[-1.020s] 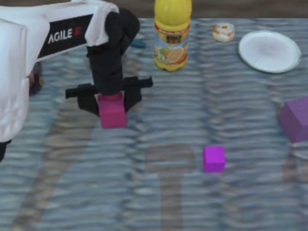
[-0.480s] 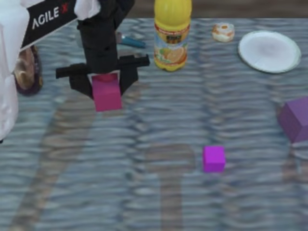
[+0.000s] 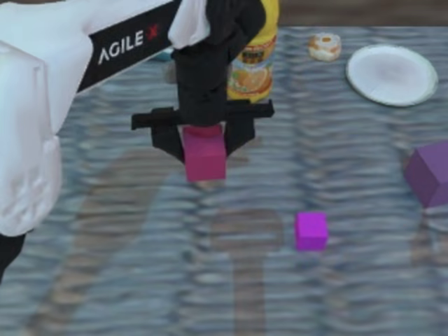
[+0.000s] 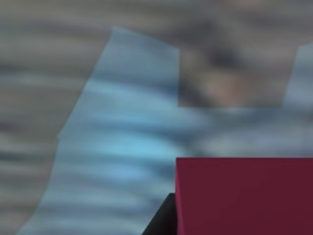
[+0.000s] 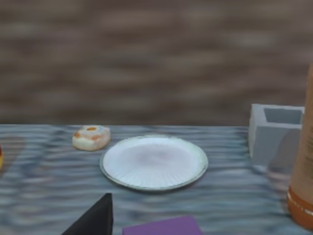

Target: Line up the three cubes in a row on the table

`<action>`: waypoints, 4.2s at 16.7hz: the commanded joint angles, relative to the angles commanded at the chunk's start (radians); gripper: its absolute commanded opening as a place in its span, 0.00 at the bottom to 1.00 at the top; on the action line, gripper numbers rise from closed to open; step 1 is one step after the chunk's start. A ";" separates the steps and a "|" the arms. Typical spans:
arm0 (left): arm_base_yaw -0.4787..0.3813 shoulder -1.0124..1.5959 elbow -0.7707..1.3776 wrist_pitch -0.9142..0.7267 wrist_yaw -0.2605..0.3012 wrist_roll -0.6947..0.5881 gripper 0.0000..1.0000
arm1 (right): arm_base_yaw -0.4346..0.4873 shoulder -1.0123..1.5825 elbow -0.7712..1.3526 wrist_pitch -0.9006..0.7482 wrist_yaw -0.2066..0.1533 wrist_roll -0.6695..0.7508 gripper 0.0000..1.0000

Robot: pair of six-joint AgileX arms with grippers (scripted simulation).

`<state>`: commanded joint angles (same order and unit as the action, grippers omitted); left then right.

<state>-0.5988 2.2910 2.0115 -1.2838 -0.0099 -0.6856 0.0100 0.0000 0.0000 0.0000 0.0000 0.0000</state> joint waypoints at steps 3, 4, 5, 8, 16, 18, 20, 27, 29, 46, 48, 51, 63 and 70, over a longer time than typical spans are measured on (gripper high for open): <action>-0.124 -0.013 0.004 -0.019 0.001 -0.068 0.00 | 0.000 0.000 0.000 0.000 0.000 0.000 1.00; -0.157 -0.018 0.006 -0.023 0.001 -0.085 0.00 | 0.000 0.000 0.000 0.000 0.000 0.000 1.00; -0.180 -0.022 0.006 -0.026 0.001 -0.099 0.00 | 0.000 0.000 0.000 0.000 0.000 0.000 1.00; -0.195 -0.025 0.006 -0.028 0.001 -0.108 0.00 | 0.000 0.000 0.000 0.000 0.000 0.000 1.00; -0.191 -0.007 -0.132 0.133 -0.001 -0.110 0.00 | 0.000 0.000 0.000 0.000 0.000 0.000 1.00; -0.195 0.000 -0.194 0.202 0.000 -0.110 0.00 | 0.000 0.000 0.000 0.000 0.000 0.000 1.00; -0.197 0.005 -0.221 0.230 0.001 -0.110 0.00 | 0.000 0.000 0.000 0.000 0.000 0.000 1.00; -0.198 0.006 -0.221 0.231 0.001 -0.110 0.30 | 0.000 0.000 0.000 0.000 0.000 0.000 1.00; -0.198 0.006 -0.221 0.231 0.001 -0.110 0.45 | 0.000 0.000 0.000 0.000 0.000 0.000 1.00; -0.195 0.005 -0.218 0.227 0.001 -0.110 1.00 | 0.000 0.000 0.000 0.000 0.000 0.000 1.00; -0.192 0.000 -0.182 0.189 -0.002 -0.114 1.00 | 0.000 0.000 0.000 0.000 0.000 0.000 1.00; -0.184 -0.020 -0.092 0.063 -0.001 -0.117 1.00 | 0.000 0.000 0.000 0.000 0.000 0.000 1.00; -0.133 -0.140 -0.120 0.051 -0.006 -0.103 1.00 | 0.006 0.089 0.089 -0.065 -0.003 -0.012 1.00; 0.102 -0.699 -0.606 0.354 -0.019 -0.008 1.00 | 0.017 0.586 0.519 -0.365 0.000 -0.070 1.00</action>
<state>-0.4968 1.5923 1.4055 -0.9301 -0.0292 -0.6937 0.0269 0.5858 0.5191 -0.3654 -0.0003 -0.0697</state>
